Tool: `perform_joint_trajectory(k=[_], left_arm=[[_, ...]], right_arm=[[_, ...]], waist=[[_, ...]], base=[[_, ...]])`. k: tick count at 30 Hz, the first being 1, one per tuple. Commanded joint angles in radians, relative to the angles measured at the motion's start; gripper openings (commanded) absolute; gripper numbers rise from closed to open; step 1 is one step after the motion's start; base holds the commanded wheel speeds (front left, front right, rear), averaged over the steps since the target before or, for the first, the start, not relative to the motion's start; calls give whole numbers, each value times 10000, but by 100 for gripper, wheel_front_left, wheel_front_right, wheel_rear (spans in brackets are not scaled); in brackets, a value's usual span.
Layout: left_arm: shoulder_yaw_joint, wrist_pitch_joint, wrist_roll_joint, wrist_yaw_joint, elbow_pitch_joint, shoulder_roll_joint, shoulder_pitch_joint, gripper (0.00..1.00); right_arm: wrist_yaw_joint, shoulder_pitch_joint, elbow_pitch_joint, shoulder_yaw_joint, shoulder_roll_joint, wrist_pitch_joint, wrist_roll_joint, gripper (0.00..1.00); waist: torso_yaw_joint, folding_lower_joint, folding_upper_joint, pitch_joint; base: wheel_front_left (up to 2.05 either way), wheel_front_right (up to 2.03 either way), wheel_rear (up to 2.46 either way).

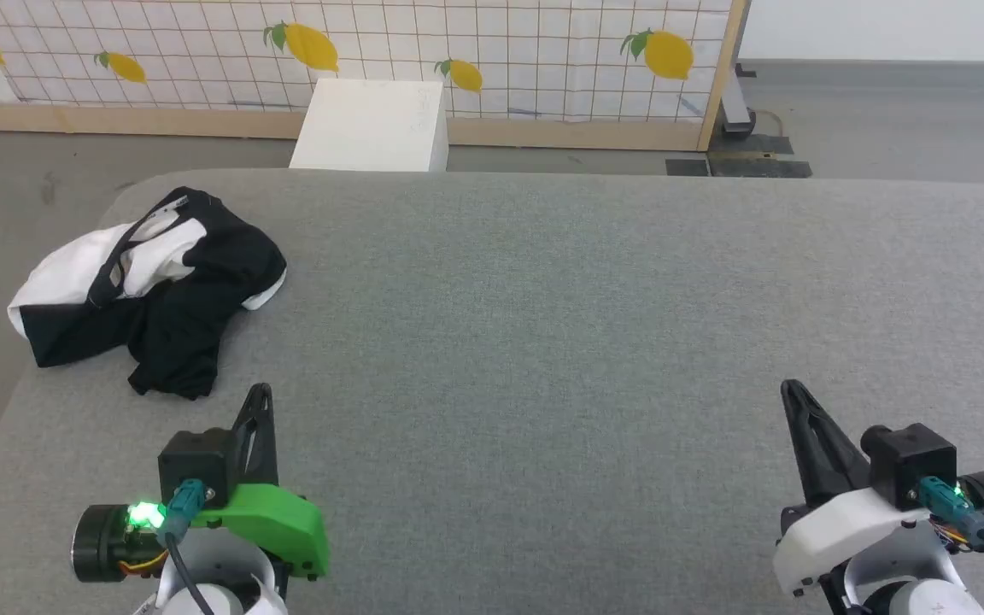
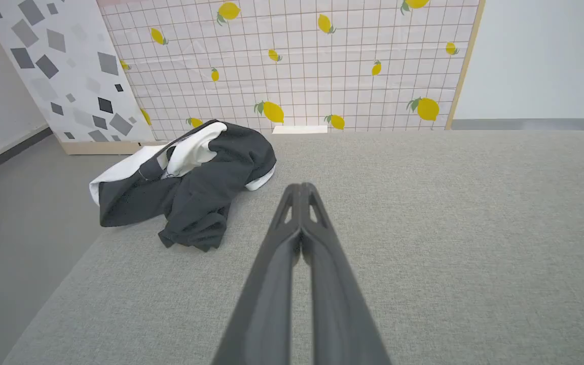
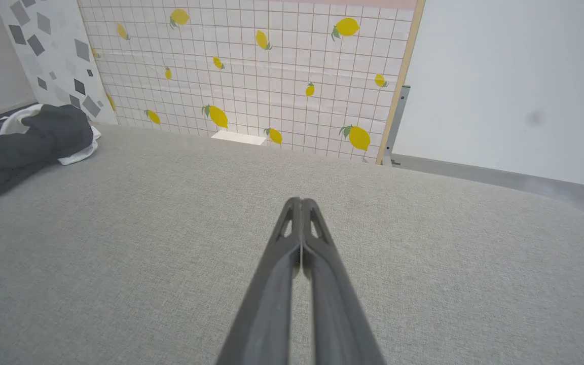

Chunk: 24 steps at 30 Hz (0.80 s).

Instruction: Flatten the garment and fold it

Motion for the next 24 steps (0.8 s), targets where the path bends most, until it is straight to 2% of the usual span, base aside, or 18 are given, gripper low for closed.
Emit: perform_joint_trajectory(k=[1, 13, 14, 15, 16, 17, 18, 24], left_arm=[[30, 14, 105, -9, -30, -32, 149, 0], [30, 14, 105, -9, -30, -32, 149, 0], [0, 0, 0, 0, 0, 0, 0, 100], [-9, -2, -7, 1, 3, 2, -2, 0], [-16, -1, -12, 0, 2, 2, -3, 100], [-26, -3, -16, 2, 5, 2, -4, 0], [-30, -2, -17, 1, 4, 2, -4, 100], [-114, -99, -81, 55, 129, 0, -59, 100]], right_arm=[[-15, -157, -55, 12, 24, 1, -64, 0], [-15, -157, -55, 12, 24, 1, -64, 0], [0, 0, 0, 0, 0, 0, 0, 100], [0, 2, 4, -4, -2, -2, 5, 0], [0, 5, 6, -4, -2, 0, 5, 100], [0, 3, 9, -6, -4, -3, 8, 0], [0, 4, 9, -6, -4, -2, 6, 100], [-1, -32, 69, -40, -3, -88, 59, 100]], waist=[[0, 0, -1, 0], [0, 0, -1, 0], [0, 0, -1, 0], [0, 0, -1, 0], [0, 0, -1, 0], [0, 0, -1, 0], [0, 0, -1, 0], [19, 0, -1, -11]], base=[[0, 0, 0], [0, 0, 0], [0, 0, 0], [0, 0, 0], [0, 0, 0], [0, 0, 0], [0, 0, 0], [0, 0, 0]])
